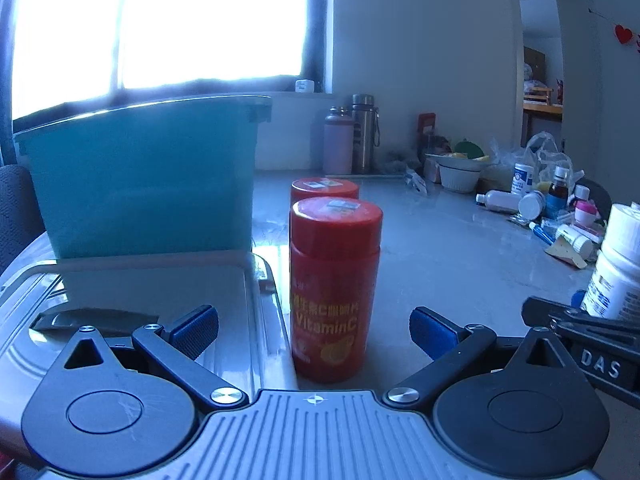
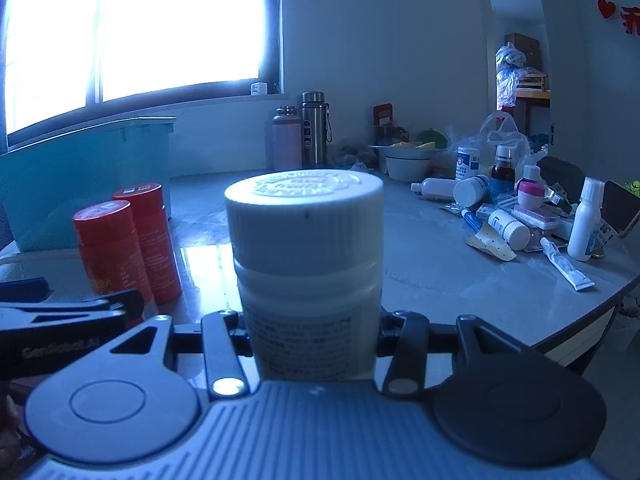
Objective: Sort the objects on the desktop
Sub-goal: 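Approach and close the left gripper on the red Vitamin C bottle while the right holds the pill bottle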
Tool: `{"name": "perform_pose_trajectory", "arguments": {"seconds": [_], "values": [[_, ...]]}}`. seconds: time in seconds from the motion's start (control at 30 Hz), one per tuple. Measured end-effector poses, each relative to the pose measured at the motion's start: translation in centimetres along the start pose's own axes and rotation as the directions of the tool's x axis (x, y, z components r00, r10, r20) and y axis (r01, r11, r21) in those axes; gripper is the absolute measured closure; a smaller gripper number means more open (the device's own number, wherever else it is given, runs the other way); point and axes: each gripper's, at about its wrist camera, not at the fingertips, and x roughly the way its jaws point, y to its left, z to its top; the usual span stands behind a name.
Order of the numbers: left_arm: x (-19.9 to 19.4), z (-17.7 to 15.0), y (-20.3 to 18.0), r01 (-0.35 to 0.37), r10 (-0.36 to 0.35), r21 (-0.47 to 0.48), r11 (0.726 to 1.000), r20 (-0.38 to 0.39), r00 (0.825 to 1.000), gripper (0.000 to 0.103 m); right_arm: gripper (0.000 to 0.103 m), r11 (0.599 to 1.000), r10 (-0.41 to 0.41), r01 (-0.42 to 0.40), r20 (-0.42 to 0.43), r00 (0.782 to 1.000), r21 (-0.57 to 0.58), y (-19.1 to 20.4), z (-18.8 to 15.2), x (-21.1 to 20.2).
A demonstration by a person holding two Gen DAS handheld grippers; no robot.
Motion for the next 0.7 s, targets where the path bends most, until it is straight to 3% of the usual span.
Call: {"name": "perform_pose_trajectory", "arguments": {"seconds": [0.7], "values": [[5.2, 0.5, -0.3, -0.035, 0.036, 0.009, 0.999, -0.020, 0.999, 0.002, 0.054, 1.000, -0.001, 0.001, -0.027, 1.000, 0.026, 0.1, -0.4, 1.7]]}}
